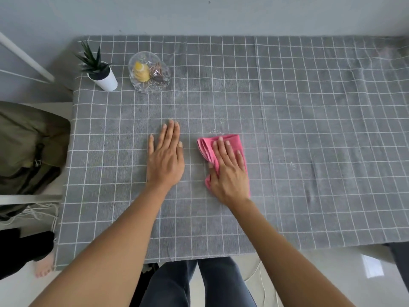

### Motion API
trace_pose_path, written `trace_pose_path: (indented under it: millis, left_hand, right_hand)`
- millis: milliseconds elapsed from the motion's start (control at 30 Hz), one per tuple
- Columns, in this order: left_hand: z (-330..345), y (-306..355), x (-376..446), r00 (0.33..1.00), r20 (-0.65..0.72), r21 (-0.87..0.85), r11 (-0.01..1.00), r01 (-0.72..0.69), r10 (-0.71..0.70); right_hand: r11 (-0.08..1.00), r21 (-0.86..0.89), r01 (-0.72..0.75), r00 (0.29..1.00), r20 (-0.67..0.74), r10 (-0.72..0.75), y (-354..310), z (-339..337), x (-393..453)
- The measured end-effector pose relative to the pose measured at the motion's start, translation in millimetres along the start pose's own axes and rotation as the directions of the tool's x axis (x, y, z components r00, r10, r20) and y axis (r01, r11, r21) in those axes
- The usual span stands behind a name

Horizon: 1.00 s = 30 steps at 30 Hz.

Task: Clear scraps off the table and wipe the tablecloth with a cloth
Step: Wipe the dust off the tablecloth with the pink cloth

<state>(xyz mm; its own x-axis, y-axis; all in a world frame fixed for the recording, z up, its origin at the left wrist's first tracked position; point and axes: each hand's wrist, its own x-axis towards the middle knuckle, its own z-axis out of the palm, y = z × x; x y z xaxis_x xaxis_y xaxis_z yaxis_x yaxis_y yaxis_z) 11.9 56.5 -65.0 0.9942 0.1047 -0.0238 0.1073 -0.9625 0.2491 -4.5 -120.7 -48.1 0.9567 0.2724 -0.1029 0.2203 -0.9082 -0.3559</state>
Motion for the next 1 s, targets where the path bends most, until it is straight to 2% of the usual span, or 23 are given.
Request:
trace_pose_path:
  millis: [67, 100, 233, 333, 400, 500, 600, 667, 733, 800, 833, 900, 1000]
  left_hand:
    - [0, 0, 0, 1.000, 0.005, -0.003, 1.000, -0.001, 0.001]
    - [1, -1, 1, 1.000, 0.010, -0.005, 1.000, 0.000, 0.000]
    - [1, -1, 0, 1.000, 0.010, 0.001, 1.000, -0.001, 0.001]
    - [1, -1, 0, 1.000, 0.011, -0.003, 1.000, 0.007, -0.007]
    - [0, 0, 0, 1.000, 0.006, -0.003, 1.000, 0.010, -0.010]
    - [1, 0, 0, 1.000, -0.001, -0.007, 1.000, 0.008, -0.008]
    - [1, 0, 0, 1.000, 0.000, -0.007, 1.000, 0.004, -0.004]
    - [1, 0, 0, 1.000, 0.008, -0.010, 1.000, 0.006, -0.006]
    - [1, -1, 0, 1.000, 0.013, -0.013, 1.000, 0.006, -0.006]
    - [1, -1, 0, 1.000, 0.009, -0.006, 1.000, 0.007, -0.007]
    - [2, -1, 0, 1.000, 0.007, -0.002, 1.000, 0.009, -0.009]
    - [2, -1, 0, 1.000, 0.000, 0.005, 1.000, 0.010, -0.010]
    - [1, 0, 1, 1.000, -0.003, 0.005, 1.000, 0.014, -0.014]
  right_hand:
    - [0.998, -0.040, 0.044, 0.999, 0.000, -0.044, 20, -6, 2]
    - [0.998, -0.066, 0.014, 1.000, -0.018, -0.015, 33, -9, 5]
    - [0.955, 0.005, -0.295, 0.948, -0.123, 0.294, 59, -18, 16]
    - [0.919, 0.064, -0.389, 0.907, -0.149, 0.394, 41, -13, 20]
    - [0.943, 0.052, -0.328, 0.935, -0.127, 0.332, 23, -9, 27]
    - [0.997, 0.041, -0.066, 0.995, -0.070, 0.069, -1, -1, 39]
    - [0.996, -0.005, 0.087, 0.995, -0.041, -0.087, 10, -4, 47]
    - [0.999, -0.041, 0.017, 0.998, -0.062, -0.019, 33, -9, 54]
    - [0.985, -0.009, -0.169, 0.979, -0.116, 0.167, 47, -15, 63]
    - [0.956, 0.049, -0.288, 0.944, -0.151, 0.292, 41, -16, 68]
    - [0.951, 0.053, -0.305, 0.940, -0.144, 0.310, 32, -14, 68]
    - [0.974, -0.005, -0.225, 0.968, -0.114, 0.223, 9, -7, 61]
    - [1.000, -0.022, 0.019, 0.999, -0.042, -0.020, -10, 3, 49]
